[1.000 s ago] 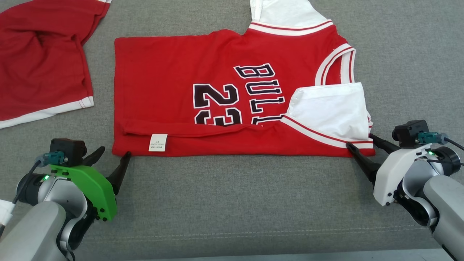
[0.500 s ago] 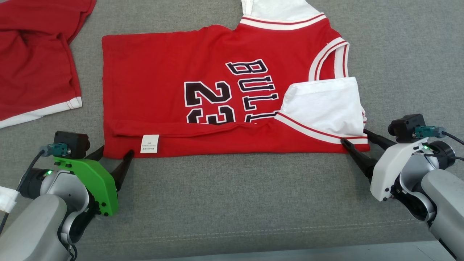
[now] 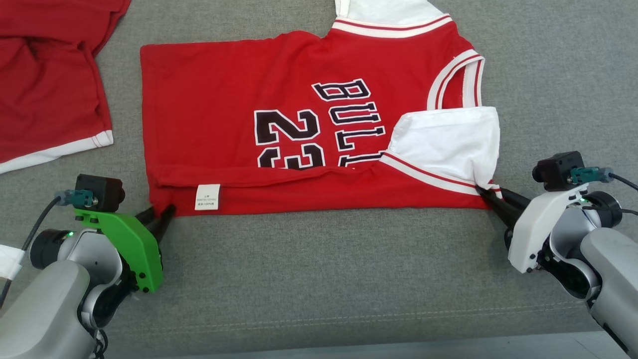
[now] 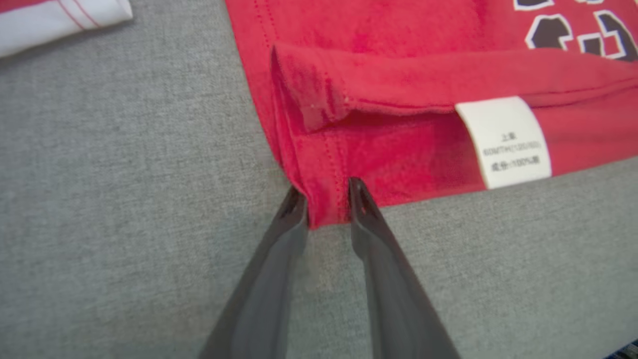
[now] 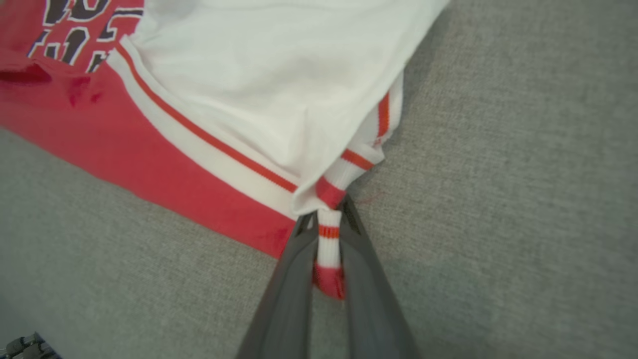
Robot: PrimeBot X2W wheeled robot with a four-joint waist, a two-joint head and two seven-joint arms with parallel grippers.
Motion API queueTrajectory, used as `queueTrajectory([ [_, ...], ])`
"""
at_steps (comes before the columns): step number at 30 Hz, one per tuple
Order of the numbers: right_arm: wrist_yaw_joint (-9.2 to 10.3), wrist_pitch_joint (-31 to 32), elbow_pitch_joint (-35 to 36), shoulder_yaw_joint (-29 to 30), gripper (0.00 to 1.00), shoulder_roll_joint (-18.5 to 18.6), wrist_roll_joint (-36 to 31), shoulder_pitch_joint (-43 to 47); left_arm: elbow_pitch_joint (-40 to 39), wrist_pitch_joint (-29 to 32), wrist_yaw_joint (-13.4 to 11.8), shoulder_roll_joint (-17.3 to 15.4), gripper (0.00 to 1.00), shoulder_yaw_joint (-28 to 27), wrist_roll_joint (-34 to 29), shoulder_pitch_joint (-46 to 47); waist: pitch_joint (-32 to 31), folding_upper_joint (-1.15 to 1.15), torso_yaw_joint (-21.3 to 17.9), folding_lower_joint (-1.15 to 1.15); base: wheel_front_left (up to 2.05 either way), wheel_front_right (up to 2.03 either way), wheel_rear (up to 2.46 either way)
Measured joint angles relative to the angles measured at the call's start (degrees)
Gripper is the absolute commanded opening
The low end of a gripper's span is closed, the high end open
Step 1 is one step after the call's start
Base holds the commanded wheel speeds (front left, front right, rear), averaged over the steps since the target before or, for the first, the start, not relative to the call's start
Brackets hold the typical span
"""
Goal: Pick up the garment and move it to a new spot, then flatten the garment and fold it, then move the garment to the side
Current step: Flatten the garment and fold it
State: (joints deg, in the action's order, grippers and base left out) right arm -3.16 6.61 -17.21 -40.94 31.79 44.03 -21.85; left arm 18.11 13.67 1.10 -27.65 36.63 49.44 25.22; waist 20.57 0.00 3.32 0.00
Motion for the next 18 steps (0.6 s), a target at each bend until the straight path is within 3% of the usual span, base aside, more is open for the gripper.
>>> queueTrajectory([
  [12,-1.90,4.71,0.27,1.02,0.00,0.51,6.04,-0.53,0.44,4.64,1.78,0.46,0.00,-1.03,4.74,0.53,-0.94,0.00,0.18,0.00,0.00,0.00,0.00],
  [18,-2.90,11.85,1.56,1.18,0.00,2.19,11.89,-1.49,0.38,12.05,2.90,-1.00,0.00,-1.82,10.77,0.91,-2.47,0.00,0.05,0.00,0.00,0.00,0.00],
])
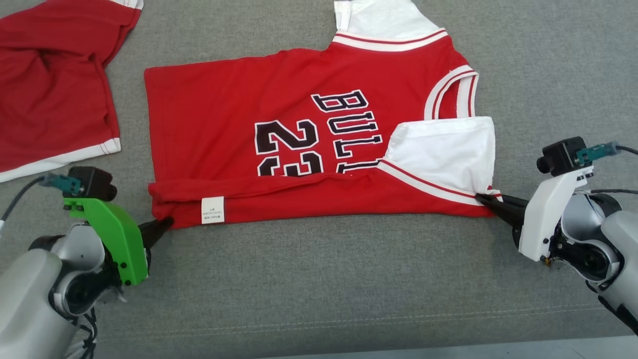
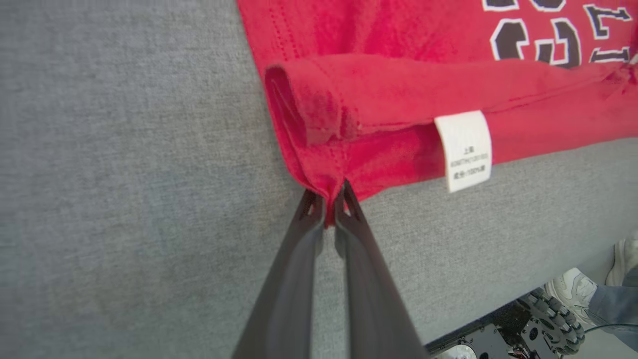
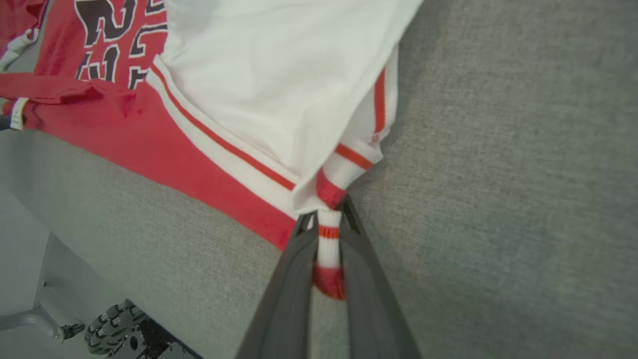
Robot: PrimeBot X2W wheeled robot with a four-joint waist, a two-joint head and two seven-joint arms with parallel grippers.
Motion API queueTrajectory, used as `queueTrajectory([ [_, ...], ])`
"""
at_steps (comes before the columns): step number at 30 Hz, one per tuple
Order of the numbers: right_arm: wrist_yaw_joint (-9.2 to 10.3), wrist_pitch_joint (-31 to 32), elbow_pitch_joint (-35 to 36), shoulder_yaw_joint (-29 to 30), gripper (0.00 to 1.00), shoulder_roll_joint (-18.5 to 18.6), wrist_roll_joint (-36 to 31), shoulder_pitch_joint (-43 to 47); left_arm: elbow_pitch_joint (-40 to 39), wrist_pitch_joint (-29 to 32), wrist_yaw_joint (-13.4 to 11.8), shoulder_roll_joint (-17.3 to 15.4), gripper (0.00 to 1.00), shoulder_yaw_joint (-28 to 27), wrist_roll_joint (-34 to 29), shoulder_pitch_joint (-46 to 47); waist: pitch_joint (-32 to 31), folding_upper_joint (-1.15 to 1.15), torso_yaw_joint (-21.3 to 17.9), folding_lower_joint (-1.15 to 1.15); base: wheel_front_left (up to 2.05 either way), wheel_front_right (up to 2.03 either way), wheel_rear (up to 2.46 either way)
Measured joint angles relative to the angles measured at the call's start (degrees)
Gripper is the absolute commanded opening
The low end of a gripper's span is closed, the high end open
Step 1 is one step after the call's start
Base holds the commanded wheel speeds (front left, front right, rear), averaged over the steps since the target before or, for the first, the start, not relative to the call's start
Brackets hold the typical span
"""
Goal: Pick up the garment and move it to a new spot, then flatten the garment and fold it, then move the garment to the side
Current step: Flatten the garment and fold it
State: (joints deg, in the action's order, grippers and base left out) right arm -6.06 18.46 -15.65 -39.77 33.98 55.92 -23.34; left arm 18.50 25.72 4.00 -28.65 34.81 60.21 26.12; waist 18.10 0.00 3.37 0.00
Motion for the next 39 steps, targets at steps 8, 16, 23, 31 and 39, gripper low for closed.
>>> queueTrajectory([
  [8,-0.15,12.51,2.48,1.20,0.00,1.41,9.61,-5.00,-0.85,11.13,0.10,-2.32,0.00,-2.29,8.37,4.10,-1.70,0.00,-0.98,0.00,0.00,0.00,0.00],
  [16,0.15,19.60,6.78,4.43,0.00,2.89,15.89,-8.94,-3.07,19.50,-0.66,-3.10,0.00,-3.55,14.35,6.83,-2.46,0.00,-1.83,0.00,0.00,0.00,0.00],
  [23,3.20,22.49,7.47,7.22,0.00,5.32,18.94,-9.56,-2.21,22.50,-4.52,-6.41,0.00,-7.28,17.20,7.93,-2.30,0.00,-2.04,0.00,0.00,0.00,0.00],
  [31,4.67,23.80,9.13,7.55,0.00,5.83,21.35,-7.83,-4.30,23.65,-5.26,-6.24,0.00,-8.21,19.62,7.78,-1.73,0.00,-1.84,0.00,0.00,0.00,0.00],
  [39,5.19,23.35,10.77,8.65,0.00,7.81,22.37,-3.22,-7.60,24.07,-3.96,-5.80,0.00,-7.39,20.81,3.56,-1.55,0.00,-1.01,0.00,0.00,0.00,0.00],
])
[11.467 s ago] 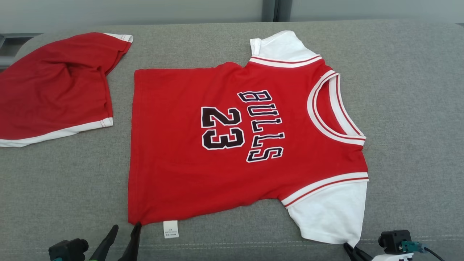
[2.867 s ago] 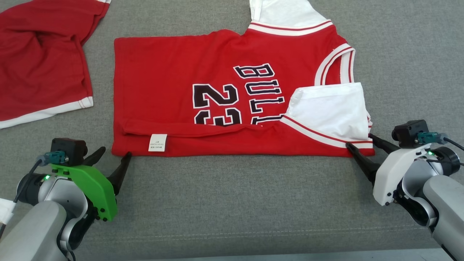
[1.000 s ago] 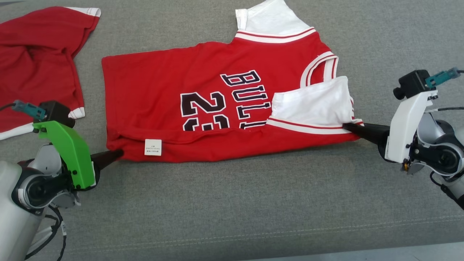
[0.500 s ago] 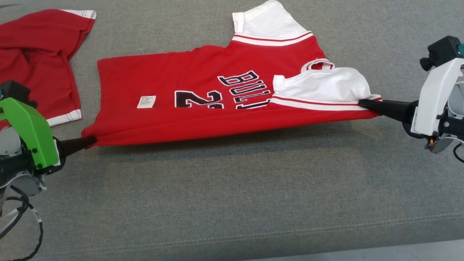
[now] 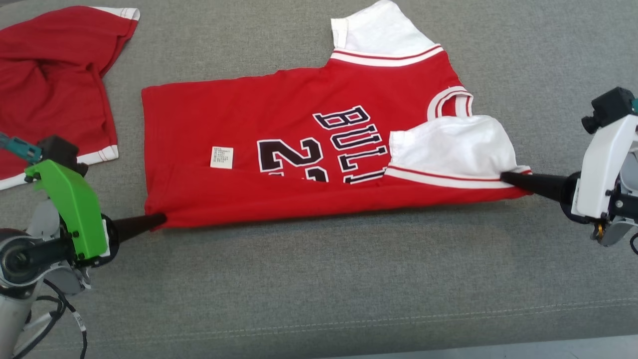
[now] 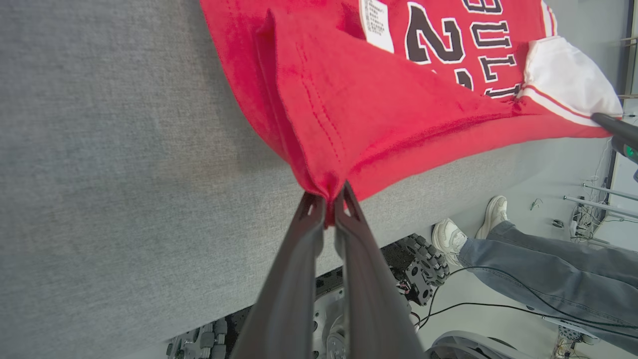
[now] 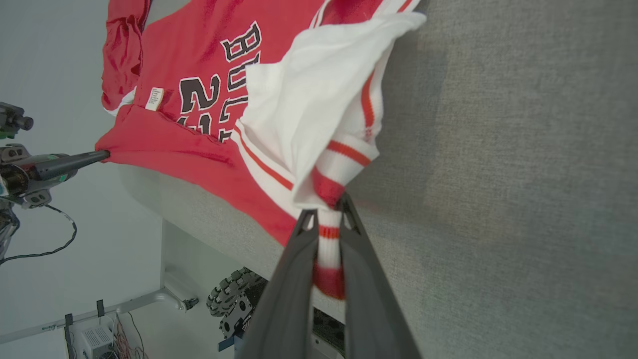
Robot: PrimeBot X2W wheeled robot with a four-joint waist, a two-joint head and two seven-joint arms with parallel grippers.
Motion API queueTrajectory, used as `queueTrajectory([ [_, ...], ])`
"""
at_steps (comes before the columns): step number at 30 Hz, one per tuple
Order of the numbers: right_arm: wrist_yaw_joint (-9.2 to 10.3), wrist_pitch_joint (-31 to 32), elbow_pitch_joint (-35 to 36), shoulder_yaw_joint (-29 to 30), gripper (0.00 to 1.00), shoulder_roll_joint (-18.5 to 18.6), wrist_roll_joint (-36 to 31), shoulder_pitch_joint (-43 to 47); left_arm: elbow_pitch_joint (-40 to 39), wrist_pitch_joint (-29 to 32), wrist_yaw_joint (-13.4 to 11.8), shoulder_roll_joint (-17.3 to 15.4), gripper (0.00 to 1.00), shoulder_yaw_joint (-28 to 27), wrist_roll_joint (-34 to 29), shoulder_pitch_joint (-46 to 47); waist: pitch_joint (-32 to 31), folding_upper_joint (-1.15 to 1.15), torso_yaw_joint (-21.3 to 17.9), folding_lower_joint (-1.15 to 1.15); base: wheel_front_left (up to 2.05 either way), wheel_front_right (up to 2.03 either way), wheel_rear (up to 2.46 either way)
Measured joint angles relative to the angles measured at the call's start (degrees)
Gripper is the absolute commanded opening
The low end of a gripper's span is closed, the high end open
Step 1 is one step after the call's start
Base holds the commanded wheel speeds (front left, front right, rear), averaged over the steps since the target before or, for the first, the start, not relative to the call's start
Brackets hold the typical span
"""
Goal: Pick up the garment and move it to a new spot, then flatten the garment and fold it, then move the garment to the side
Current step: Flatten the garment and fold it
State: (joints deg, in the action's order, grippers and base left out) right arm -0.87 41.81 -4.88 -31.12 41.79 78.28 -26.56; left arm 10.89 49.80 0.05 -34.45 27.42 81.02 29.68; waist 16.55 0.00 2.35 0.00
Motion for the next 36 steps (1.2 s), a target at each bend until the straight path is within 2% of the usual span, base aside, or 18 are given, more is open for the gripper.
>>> queueTrajectory([
  [8,0.07,-2.57,2.91,0.52,0.00,1.51,1.96,9.16,-4.08,-2.67,2.05,0.21,0.00,1.59,-0.54,-8.25,-0.87,0.00,1.03,0.00,0.00,0.00,0.00],
  [16,0.43,-5.69,6.23,-0.70,0.00,1.94,2.31,18.68,-4.48,-8.08,2.24,-0.47,0.00,1.13,-1.19,-16.87,-1.18,0.00,1.95,0.00,0.00,0.00,0.00],
  [24,0.43,-7.59,8.23,-0.48,0.00,2.90,1.72,20.37,-4.49,-11.02,2.23,-1.07,0.00,-1.56,-1.99,-18.00,-1.16,0.00,1.59,0.00,0.00,0.00,0.00],
  [29,0.79,-8.50,9.36,0.67,0.00,4.41,1.51,20.42,-5.06,-10.92,2.23,-1.76,0.00,-1.64,-0.80,-18.59,-1.24,0.00,1.01,0.00,0.00,0.00,0.00],
  [36,0.98,-8.55,10.15,-0.71,0.00,4.47,0.73,21.96,-5.60,-10.60,2.23,-2.14,0.00,-1.15,-0.54,-19.53,-1.06,0.00,0.65,0.00,0.00,0.00,0.00],
])
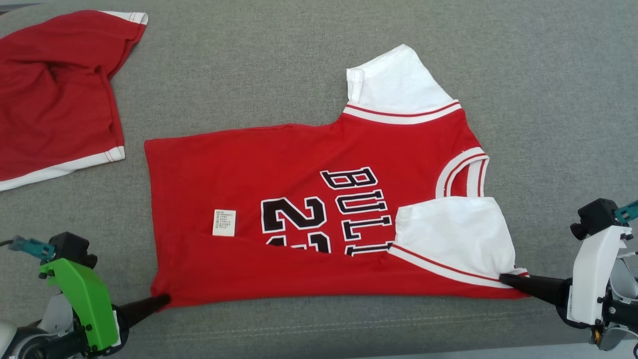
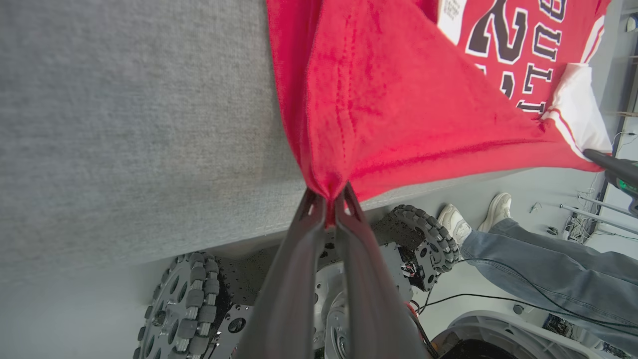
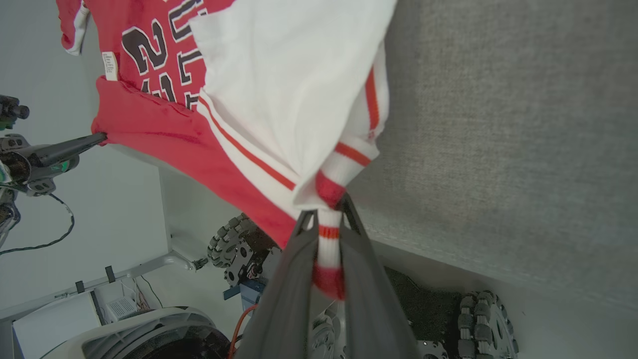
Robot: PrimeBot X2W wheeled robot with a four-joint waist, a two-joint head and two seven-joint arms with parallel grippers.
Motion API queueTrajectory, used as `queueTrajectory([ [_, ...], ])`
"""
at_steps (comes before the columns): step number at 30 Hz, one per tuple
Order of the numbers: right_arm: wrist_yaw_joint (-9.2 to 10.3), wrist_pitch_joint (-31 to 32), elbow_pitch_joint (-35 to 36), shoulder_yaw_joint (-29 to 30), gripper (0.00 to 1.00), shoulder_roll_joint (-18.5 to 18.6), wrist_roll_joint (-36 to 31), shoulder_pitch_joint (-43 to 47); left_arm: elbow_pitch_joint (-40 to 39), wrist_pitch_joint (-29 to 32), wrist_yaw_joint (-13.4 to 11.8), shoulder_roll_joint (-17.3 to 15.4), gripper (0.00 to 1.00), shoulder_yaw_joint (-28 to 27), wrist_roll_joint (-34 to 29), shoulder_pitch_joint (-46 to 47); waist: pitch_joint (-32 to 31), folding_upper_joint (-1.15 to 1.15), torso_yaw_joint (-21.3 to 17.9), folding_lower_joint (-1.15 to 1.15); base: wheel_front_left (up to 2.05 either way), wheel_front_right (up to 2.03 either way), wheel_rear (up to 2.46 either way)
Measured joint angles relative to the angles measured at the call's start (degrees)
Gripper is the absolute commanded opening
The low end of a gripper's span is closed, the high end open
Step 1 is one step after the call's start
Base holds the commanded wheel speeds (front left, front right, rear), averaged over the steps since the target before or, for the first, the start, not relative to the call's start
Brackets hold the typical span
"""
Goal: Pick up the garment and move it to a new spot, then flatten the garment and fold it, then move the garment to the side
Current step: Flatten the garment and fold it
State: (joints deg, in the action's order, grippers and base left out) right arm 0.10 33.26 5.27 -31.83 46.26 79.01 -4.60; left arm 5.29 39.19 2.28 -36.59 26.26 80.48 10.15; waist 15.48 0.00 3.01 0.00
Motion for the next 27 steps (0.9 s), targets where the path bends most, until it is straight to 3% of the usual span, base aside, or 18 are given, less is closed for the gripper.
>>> queueTrajectory([
  [3,0.02,0.07,0.01,-0.78,0.00,0.04,-0.94,0.65,-0.14,0.08,0.00,0.01,0.00,0.52,-0.01,-1.25,0.19,0.00,-0.10,0.00,0.00,0.00,0.00],
  [4,0.02,0.02,0.01,-0.87,0.08,0.04,-1.49,0.66,-0.18,0.08,-0.01,0.02,0.08,0.62,-0.01,-1.46,0.25,0.00,-0.11,0.00,0.00,0.00,0.00],
  [5,0.04,-0.03,0.03,-0.90,0.34,0.04,-2.00,0.66,-0.18,0.07,-0.02,0.01,0.22,0.69,-0.07,-1.63,0.29,0.00,-0.11,0.00,0.00,0.00,0.00],
  [6,0.04,-0.03,0.12,-1.08,0.73,0.12,-2.47,0.66,-0.18,0.07,-0.03,0.01,0.43,0.81,-0.11,-1.78,0.33,0.00,-0.11,0.00,0.00,0.00,0.00],
  [7,0.04,-0.24,0.20,-1.24,1.00,0.19,-3.08,0.65,-0.20,0.07,-0.03,0.01,0.73,0.99,-0.27,-1.96,0.34,0.00,-0.10,0.00,0.00,0.00,0.00],
  [8,0.08,-0.67,0.20,-1.26,1.00,0.19,-3.66,0.65,-0.21,0.05,-0.21,0.01,1.00,1.26,-0.54,-2.07,0.34,0.00,-0.09,0.00,0.00,0.00,0.00],
  [14,1.08,-1.70,-0.26,-1.69,1.00,1.44,-6.56,0.82,-0.18,-1.02,-0.27,-0.35,1.00,2.67,-4.33,-2.24,-0.37,0.00,0.41,0.00,0.00,0.00,0.00],
  [19,2.09,-3.93,0.16,0.60,1.00,3.45,-9.14,0.65,-1.37,-3.19,-0.27,-3.41,1.00,1.78,-7.81,-2.47,-0.82,0.00,0.70,0.00,0.00,0.00,0.00],
  [22,2.60,-6.51,1.52,3.63,1.00,4.41,-12.88,-4.25,-2.85,-6.22,-0.31,-5.72,1.00,-1.02,-11.17,-1.52,-0.22,0.00,0.51,0.00,0.00,0.00,0.00],
  [27,3.47,-7.92,3.10,5.77,1.00,4.20,-17.55,-15.05,-5.22,-6.10,-0.36,-5.70,1.00,-2.58,-11.43,5.50,1.76,0.00,0.40,0.00,0.00,0.00,0.00],
])
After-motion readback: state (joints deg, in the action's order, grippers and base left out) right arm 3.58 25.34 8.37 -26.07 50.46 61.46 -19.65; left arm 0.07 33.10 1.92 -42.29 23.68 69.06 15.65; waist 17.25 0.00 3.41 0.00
